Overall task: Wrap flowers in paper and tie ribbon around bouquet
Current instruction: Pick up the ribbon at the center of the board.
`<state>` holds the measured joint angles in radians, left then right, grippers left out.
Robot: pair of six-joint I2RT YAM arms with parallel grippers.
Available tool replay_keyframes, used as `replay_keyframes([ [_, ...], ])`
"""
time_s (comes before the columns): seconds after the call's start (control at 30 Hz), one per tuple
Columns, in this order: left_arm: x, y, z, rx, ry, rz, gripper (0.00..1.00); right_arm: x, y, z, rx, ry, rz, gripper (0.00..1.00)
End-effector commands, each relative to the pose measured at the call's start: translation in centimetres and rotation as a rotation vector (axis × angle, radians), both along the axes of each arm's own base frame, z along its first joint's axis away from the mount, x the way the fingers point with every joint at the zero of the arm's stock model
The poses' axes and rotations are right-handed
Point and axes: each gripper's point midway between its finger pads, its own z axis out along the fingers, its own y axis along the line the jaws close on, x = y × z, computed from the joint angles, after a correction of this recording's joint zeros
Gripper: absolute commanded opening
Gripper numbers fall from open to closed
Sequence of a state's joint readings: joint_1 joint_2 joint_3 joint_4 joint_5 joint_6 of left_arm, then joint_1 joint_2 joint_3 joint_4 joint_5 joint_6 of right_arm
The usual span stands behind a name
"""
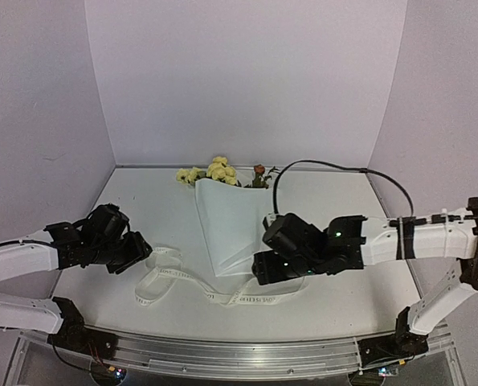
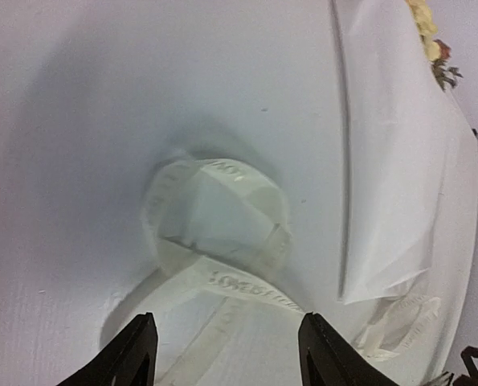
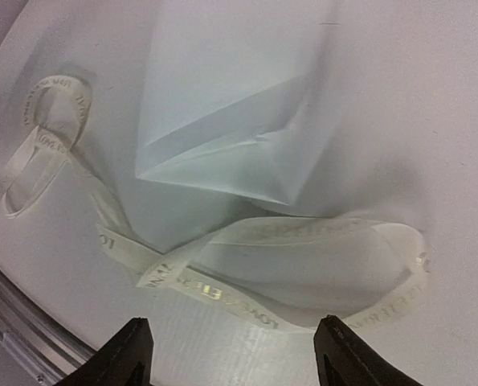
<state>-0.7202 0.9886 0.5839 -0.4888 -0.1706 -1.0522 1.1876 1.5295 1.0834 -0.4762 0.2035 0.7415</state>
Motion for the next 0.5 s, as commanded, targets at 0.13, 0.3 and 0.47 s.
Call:
replay_keyframes([
  [0.13,-0.3,2.9,-1.5,0.016,0.040,0.078,0.64,-2.6,7.4,-4.4,0.025,0.160,-0.014,0.67],
  [0.3,-0.3,1.2,-1.9,-0.024,0.060,-0.006,0.62,-1.2,4.1,-5.0,0.002,0.093,-0.161,0.76],
  [0.47,-1.0,-1.7,-0.1,-0.210,0.071,-0.074,0.58,-0.2,-2.5,-3.8,-0.003,-0.017,-0.307,0.76],
])
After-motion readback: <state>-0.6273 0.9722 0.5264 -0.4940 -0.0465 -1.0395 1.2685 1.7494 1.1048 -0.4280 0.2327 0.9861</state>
